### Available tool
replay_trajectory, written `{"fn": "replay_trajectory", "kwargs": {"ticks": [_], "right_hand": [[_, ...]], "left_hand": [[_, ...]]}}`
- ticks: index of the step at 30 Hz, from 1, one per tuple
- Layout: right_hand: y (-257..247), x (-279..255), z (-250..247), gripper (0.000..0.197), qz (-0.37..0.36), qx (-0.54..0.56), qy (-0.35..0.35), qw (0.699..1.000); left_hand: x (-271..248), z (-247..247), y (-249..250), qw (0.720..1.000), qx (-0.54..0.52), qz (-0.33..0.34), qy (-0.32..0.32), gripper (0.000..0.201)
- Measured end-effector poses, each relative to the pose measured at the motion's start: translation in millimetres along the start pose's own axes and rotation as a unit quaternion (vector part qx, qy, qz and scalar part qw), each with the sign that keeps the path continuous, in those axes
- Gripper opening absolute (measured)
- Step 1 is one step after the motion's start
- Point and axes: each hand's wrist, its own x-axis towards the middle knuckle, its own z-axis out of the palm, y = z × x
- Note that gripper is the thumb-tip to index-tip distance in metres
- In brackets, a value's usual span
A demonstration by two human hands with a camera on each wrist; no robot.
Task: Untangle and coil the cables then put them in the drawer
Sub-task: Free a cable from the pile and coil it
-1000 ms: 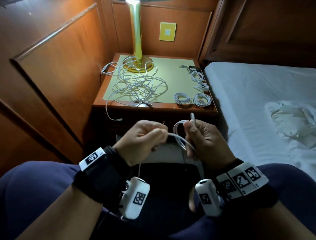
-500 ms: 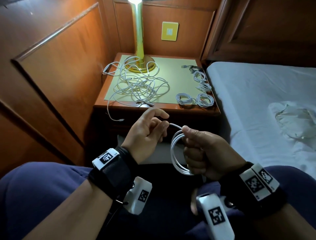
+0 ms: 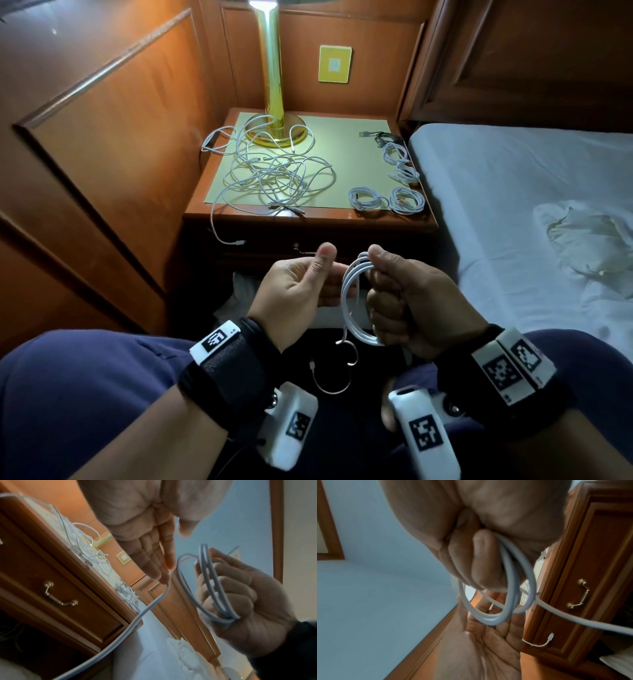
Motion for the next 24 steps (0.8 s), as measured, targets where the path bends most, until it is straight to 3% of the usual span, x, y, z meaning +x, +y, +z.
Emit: {"fn": "replay_trajectory", "kwargs": {"ticks": [2, 4, 8, 12, 18, 24], "right_hand": [[0, 0, 1, 0.048, -0.012, -0.003, 0.005, 1.000], [-1, 0, 0, 0.047, -0.025, 0.004, 0.009, 1.000], [-1, 1, -1, 0.052, -0.057, -0.024, 0.039, 0.997], [-1, 5, -3, 0.057, -0.088, -0.038, 0.079, 0.992], [4, 9, -4, 0.054, -0.136, -0.057, 0.116, 0.982], [9, 12, -5, 0.060, -0.184, -0.142, 0.136, 0.963]], "left_hand": [[0, 1, 0, 0.997, -0.067, -0.024, -0.021, 0.050], [-2, 2, -1, 0.998, -0.061, -0.012, -0.031, 0.039], [-4, 7, -7, 0.998, -0.039, -0.008, -0.040, 0.041], [-4, 15, -3, 0.991, -0.124, -0.007, -0.041, 0.036], [-4, 8, -2, 0.974, -0.189, -0.055, -0.114, 0.037], [-3, 7, 9, 0.967, -0.204, -0.115, -0.100, 0.037]]}}
